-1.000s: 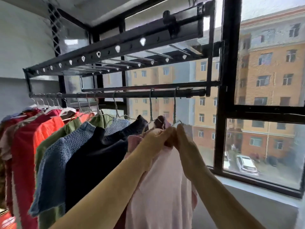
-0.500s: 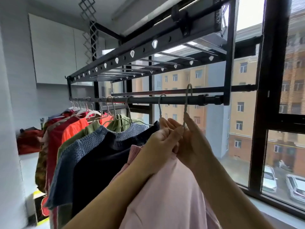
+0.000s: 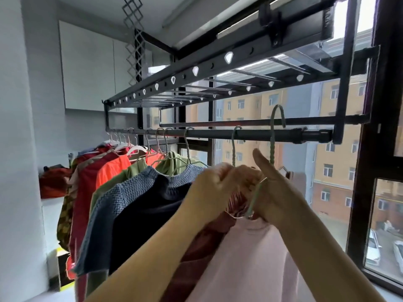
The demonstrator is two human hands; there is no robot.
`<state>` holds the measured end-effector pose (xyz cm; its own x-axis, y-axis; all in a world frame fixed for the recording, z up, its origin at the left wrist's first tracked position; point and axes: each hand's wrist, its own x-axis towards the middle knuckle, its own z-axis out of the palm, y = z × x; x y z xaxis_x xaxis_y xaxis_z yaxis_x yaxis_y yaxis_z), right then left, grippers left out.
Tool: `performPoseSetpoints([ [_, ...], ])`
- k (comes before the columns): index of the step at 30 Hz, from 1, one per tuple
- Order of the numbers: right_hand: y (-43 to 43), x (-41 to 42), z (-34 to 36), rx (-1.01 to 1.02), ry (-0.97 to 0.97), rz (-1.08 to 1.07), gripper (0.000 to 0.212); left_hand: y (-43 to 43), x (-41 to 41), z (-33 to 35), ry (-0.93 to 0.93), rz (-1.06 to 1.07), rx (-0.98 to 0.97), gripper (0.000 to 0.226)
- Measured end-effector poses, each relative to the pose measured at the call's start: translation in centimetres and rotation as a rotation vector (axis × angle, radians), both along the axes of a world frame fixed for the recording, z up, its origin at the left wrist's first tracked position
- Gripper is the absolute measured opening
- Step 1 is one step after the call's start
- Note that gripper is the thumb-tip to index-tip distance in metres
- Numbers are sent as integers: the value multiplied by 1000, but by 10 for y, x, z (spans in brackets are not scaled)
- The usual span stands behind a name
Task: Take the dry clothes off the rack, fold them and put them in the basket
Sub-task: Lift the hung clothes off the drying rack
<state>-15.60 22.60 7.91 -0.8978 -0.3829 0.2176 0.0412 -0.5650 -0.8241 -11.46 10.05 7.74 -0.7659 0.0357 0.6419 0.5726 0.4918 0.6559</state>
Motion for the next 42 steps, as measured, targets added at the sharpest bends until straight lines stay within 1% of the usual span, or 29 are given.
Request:
performPoseSetpoints([
  [1, 0, -4, 2, -10, -6, -43, 60, -8, -14, 2, 19, 133, -41, 38],
  [2, 1, -7, 4, -20, -19, -85, 76, -14, -28, 3, -10, 249, -112, 34],
  [3, 1, -8, 6, -39, -28, -102, 89, -19, -39, 4, -96, 299, -184, 34],
  [4, 2, -8, 7, -55, -18, -95, 99, -20, -47, 2, -206, 250, -215, 35],
  [5, 2, -7, 8, -60, 5, -72, 101, -19, -52, 1, -310, 134, -192, 36],
  [6, 2, -3, 9, -57, 32, -47, 92, -17, -55, -1, -388, 11, -126, 36],
  [7, 1, 1, 8, -55, 60, -31, 77, -14, -56, -1, -433, -77, -37, 33],
  [8, 0, 6, 8, -55, 93, -19, 65, -13, -57, -2, -451, -121, 49, 32],
  [10, -3, 14, 5, -39, 172, -21, 58, -13, -57, -3, -453, -145, 174, 33],
  [13, -3, 21, 0, 10, 258, 5, 59, -17, -48, 4, -426, -140, 292, 26],
  [15, -4, 22, -4, 64, 250, 35, 64, -25, -41, 14, -387, -123, 316, 24],
  [19, -13, 18, -17, 42, 144, 55, 62, -43, -21, 24, -277, -68, 219, 34],
  [23, -35, 21, -26, 24, 88, 161, 53, -44, 5, 6, -269, -51, 208, 51],
  [24, -43, 22, -28, 24, 60, 196, 57, -44, 9, -1, -257, -54, 191, 53],
  [27, -64, 25, -39, -30, 8, 242, 90, -47, 16, -18, -226, -54, 182, 58],
  [29, -73, 24, -47, -56, -24, 203, 92, -54, 18, -28, -223, -70, 192, 63],
  [30, -77, 25, -48, -47, -41, 195, 92, -58, 22, -32, -222, -85, 201, 61],
  [32, -84, 28, -52, 4, -79, 204, 84, -67, 27, -42, -248, -116, 224, 49],
  [33, -88, 29, -54, 14, -105, 215, 74, -73, 28, -47, -255, -126, 220, 46],
  [36, -100, 30, -61, -26, -174, 244, 35, -93, 33, -56, -249, -156, 220, 34],
  [37, -104, 30, -63, -21, -184, 253, 27, -101, 33, -59, -265, -169, 234, 30],
  [39, -112, 30, -68, -2, -207, 272, 19, -115, 34, -67, -300, -175, 248, 28],
  [40, -116, 29, -71, -2, -220, 280, 16, -121, 34, -73, -297, -162, 246, 31],
  [42, -127, 28, -78, -16, -231, 280, 15, -132, 37, -83, -222, -109, 224, 33],
])
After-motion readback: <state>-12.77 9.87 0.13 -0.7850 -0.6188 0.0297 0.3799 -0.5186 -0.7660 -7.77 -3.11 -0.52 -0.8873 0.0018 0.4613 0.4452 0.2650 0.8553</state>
